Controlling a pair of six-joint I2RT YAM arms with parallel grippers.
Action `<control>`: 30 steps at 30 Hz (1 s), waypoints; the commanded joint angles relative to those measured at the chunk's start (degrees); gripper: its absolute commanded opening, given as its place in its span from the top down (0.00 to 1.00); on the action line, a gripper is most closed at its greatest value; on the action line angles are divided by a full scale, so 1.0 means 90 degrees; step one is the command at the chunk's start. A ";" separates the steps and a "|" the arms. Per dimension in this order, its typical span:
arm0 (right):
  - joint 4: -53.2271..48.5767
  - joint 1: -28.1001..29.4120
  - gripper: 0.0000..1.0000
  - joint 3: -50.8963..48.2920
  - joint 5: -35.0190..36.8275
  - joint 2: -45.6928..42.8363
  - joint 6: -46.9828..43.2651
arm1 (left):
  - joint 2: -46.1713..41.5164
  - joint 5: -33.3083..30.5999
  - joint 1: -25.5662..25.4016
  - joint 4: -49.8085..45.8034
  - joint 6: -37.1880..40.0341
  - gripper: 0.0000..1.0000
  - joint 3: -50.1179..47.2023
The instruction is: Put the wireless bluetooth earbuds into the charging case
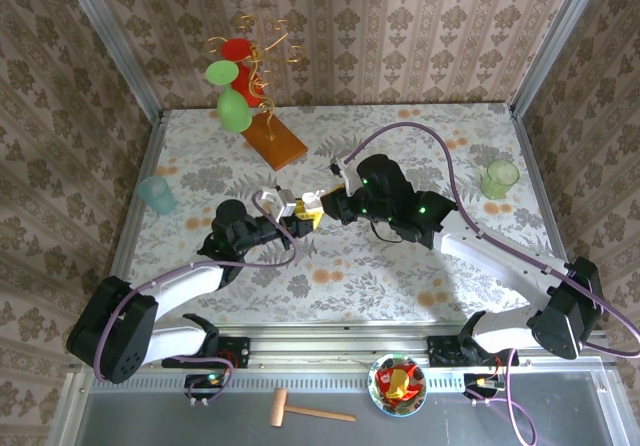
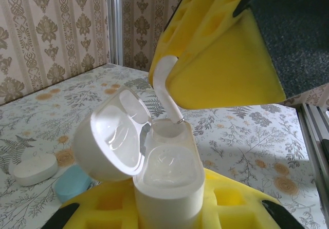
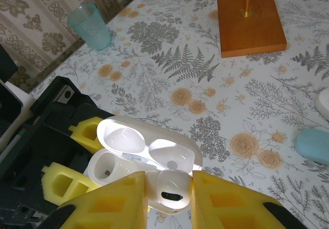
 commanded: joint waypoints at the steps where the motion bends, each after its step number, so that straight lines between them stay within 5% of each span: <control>1: 0.0179 0.0037 0.76 -0.0053 -0.0150 0.0046 0.0108 | -0.0109 0.0004 -0.0006 0.0060 -0.0108 0.95 0.0238; 21: 0.0209 0.0042 0.73 -0.0194 -0.0195 0.0048 -0.0035 | -0.0104 -0.0151 0.0004 0.0123 -0.0166 0.95 0.0288; 30: 0.0335 -0.0143 0.45 -0.0305 -0.0270 -0.0516 0.0307 | -0.0099 -0.0072 0.0072 0.0142 -0.0030 0.95 0.0189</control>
